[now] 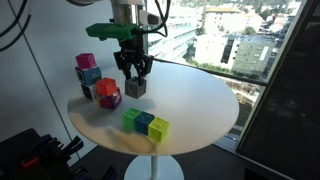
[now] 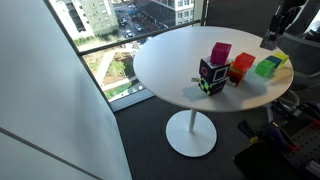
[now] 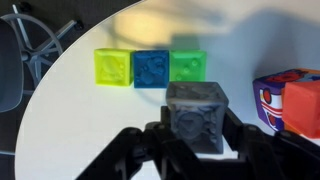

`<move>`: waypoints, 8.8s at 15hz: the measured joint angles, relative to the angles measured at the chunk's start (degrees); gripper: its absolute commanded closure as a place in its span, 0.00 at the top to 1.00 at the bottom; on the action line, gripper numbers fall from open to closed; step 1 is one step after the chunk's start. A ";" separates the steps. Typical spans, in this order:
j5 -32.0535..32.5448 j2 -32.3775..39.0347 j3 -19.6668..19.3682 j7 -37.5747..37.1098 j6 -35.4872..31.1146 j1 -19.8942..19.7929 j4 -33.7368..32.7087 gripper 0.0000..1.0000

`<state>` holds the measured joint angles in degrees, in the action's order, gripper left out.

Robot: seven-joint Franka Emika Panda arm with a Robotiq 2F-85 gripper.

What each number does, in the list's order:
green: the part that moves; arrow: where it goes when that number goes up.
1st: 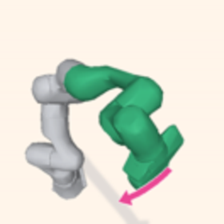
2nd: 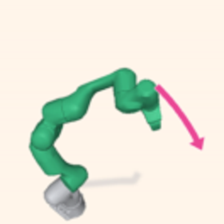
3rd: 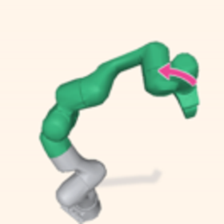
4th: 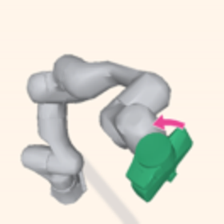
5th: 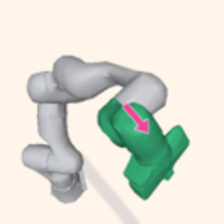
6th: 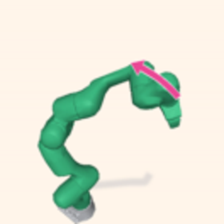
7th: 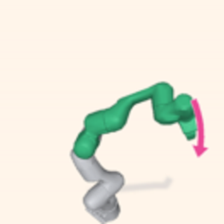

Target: Lift the gray dice and put it on top of the green dice

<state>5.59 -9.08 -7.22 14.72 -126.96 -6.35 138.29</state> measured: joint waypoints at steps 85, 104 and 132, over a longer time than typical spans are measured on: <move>5.97 2.02 0.25 -2.15 -11.38 -0.37 8.85 1.00; 4.06 -1.61 0.95 -2.15 6.36 0.93 1.25 1.00; -1.71 -14.08 5.09 -12.72 19.34 3.94 -4.47 1.00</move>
<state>3.88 -23.17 -2.12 2.00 -107.62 -2.41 133.82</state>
